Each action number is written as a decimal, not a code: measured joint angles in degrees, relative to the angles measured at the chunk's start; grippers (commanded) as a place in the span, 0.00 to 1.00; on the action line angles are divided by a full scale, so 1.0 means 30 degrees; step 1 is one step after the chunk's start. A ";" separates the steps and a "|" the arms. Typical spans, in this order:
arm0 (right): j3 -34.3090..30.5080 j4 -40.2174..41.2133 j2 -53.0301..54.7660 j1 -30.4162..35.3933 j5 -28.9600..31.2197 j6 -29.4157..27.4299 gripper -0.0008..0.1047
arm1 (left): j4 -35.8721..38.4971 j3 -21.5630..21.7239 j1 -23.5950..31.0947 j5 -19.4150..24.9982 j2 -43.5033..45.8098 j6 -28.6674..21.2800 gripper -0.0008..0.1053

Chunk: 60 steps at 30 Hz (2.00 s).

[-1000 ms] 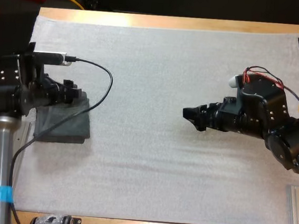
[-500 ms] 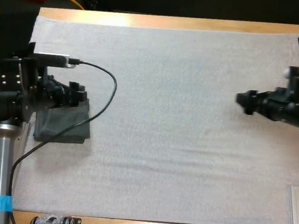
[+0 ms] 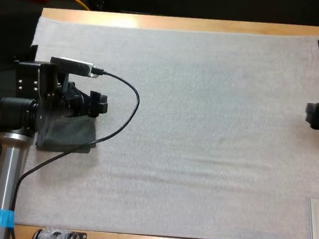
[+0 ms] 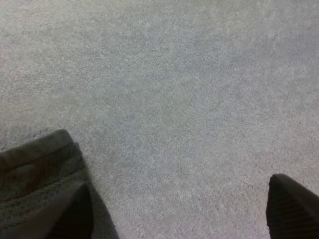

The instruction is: Pick towel from pile, fold and stack

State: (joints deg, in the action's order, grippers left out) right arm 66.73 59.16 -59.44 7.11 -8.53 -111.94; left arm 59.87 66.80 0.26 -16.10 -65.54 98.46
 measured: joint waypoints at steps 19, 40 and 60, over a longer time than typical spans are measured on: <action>0.0000 0.1215 0.6363 0.0000 0.0527 -0.0382 0.75 | 0.0000 -0.0074 -0.0145 -0.0020 0.5324 -0.0236 0.66; 0.0000 0.5114 1.3584 0.0000 -0.1752 0.0654 0.75 | 0.1748 -0.4034 -0.0145 -0.0020 1.5634 -0.0330 0.66; -0.1913 0.7298 2.0156 0.0000 -0.1342 0.1823 0.75 | 0.5158 -0.4162 -0.0145 -0.0020 2.2133 -0.1512 0.66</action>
State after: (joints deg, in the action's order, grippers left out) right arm 60.99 81.05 1.03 7.11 -12.56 -106.47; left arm 75.35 54.31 -0.18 -16.17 0.86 93.92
